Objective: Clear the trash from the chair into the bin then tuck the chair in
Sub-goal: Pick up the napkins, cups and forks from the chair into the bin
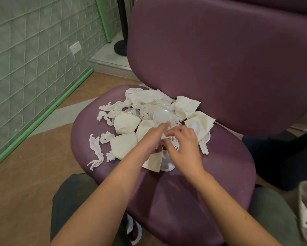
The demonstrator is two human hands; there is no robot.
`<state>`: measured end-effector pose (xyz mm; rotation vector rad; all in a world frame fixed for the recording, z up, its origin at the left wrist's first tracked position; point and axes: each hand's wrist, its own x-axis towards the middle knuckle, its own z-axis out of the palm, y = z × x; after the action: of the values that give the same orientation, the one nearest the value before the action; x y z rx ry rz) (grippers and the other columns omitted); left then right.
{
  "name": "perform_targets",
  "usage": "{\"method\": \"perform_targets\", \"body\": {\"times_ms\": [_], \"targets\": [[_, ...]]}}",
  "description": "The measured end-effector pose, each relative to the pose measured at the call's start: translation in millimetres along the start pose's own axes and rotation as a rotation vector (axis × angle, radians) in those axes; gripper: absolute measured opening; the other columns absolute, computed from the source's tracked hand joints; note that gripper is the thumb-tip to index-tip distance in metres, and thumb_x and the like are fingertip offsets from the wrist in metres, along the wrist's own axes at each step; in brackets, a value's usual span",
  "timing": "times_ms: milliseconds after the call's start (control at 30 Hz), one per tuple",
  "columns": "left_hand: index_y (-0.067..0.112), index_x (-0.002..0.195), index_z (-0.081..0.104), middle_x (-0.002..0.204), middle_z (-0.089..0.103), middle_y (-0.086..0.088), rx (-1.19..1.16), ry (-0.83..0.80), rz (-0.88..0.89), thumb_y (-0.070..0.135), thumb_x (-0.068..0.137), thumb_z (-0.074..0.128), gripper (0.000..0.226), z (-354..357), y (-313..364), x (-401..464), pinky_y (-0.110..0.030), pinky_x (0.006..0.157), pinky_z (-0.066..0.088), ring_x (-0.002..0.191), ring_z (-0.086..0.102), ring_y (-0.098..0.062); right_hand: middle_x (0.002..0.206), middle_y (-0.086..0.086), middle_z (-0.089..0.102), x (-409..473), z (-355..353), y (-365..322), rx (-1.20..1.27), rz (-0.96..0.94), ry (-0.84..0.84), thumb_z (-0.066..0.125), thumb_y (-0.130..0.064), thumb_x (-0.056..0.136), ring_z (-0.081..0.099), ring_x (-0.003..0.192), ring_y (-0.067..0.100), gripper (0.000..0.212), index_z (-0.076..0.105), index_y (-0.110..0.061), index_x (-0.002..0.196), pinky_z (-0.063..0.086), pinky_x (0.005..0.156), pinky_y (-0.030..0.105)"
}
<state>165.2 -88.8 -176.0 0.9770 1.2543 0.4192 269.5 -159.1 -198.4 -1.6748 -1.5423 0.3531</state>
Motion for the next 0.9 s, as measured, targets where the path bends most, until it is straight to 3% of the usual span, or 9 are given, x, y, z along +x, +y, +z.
{"method": "perform_targets", "body": {"times_ms": [100,200,300,400,467,533,700,767,900], "targets": [[0.016,0.101,0.06,0.078,0.062,-0.002,-0.12,0.007,0.048,0.018,0.096,0.047,0.015,2,1,-5,-0.022,0.051,0.043,0.055,0.06,-0.01,0.108,-0.009,0.054,-8,2,-4,0.033,0.02,0.054,0.066,-0.023,0.083,0.042,0.103,0.008,0.014,0.071,-0.022,0.095,0.033,0.092,0.015],[0.02,0.114,0.06,0.088,0.07,-0.004,-0.24,-0.014,0.052,0.006,0.096,0.034,0.034,3,-1,-10,-0.018,0.046,0.041,0.066,0.07,-0.013,0.109,-0.008,0.052,-7,1,-6,0.061,0.117,0.09,0.068,-0.013,0.082,0.039,0.105,0.005,0.013,0.071,-0.02,0.093,0.029,0.087,0.002],[0.011,0.105,0.07,0.089,0.07,-0.01,-0.266,-0.009,0.039,0.01,0.094,0.038,0.034,2,-6,-11,-0.024,0.057,0.047,0.076,0.064,-0.02,0.107,-0.01,0.051,-1,0,-4,0.071,0.201,0.092,0.065,-0.01,0.081,0.046,0.109,0.011,0.019,0.067,-0.021,0.096,0.036,0.085,0.011],[0.003,0.102,0.068,0.082,0.067,-0.011,-0.29,-0.036,0.026,0.025,0.094,0.046,0.033,2,-12,-13,-0.035,0.074,0.052,0.069,0.059,-0.021,0.103,-0.01,0.05,3,2,-4,0.08,0.265,0.063,0.065,-0.014,0.082,0.052,0.103,0.015,0.016,0.063,-0.02,0.097,0.049,0.083,0.034],[0.007,0.102,0.068,0.069,0.065,-0.004,-0.239,-0.068,0.048,0.037,0.096,0.05,0.036,2,-14,-16,-0.034,0.072,0.053,0.062,0.057,-0.019,0.1,-0.008,0.05,3,5,-8,0.007,0.252,0.032,0.067,-0.019,0.084,0.05,0.104,0.016,0.012,0.064,-0.02,0.095,0.047,0.082,0.033],[0.008,0.095,0.066,0.06,0.062,0.0,-0.201,-0.031,0.095,0.037,0.098,0.051,0.033,-3,-16,-20,-0.026,0.059,0.05,0.055,0.058,-0.013,0.098,-0.006,0.052,-1,10,-15,-0.022,0.198,0.009,0.065,-0.024,0.086,0.048,0.105,0.016,0.011,0.069,-0.02,0.096,0.042,0.08,0.027],[0.002,0.109,0.061,0.1,0.07,-0.011,-0.405,0.014,0.132,0.023,0.103,0.046,0.026,-36,-22,-27,-0.024,0.065,0.055,0.083,0.067,-0.019,0.099,-0.006,0.053,-16,32,-32,-0.06,0.012,-0.069,0.064,-0.035,0.085,0.045,0.1,0.016,0.025,0.073,-0.029,0.107,0.048,0.079,0.034],[0.012,0.109,0.056,0.101,0.069,-0.007,-0.426,0.053,0.146,0.02,0.104,0.042,0.016,-48,-25,-32,-0.023,0.064,0.054,0.076,0.067,-0.016,0.096,-0.007,0.052,-15,41,-37,-0.073,0.018,-0.059,0.068,-0.035,0.084,0.045,0.099,0.016,0.018,0.075,-0.03,0.1,0.049,0.078,0.035],[0.014,0.119,0.056,0.081,0.06,-0.002,-0.33,0.274,0.181,0.023,0.105,0.037,0.025,-72,-33,-38,-0.025,0.06,0.048,0.055,0.06,-0.011,0.096,-0.007,0.049,-8,61,-54,0.023,0.011,-0.109,0.066,-0.03,0.083,0.046,0.098,0.015,0.01,0.067,-0.025,0.091,0.047,0.082,0.034]]}}
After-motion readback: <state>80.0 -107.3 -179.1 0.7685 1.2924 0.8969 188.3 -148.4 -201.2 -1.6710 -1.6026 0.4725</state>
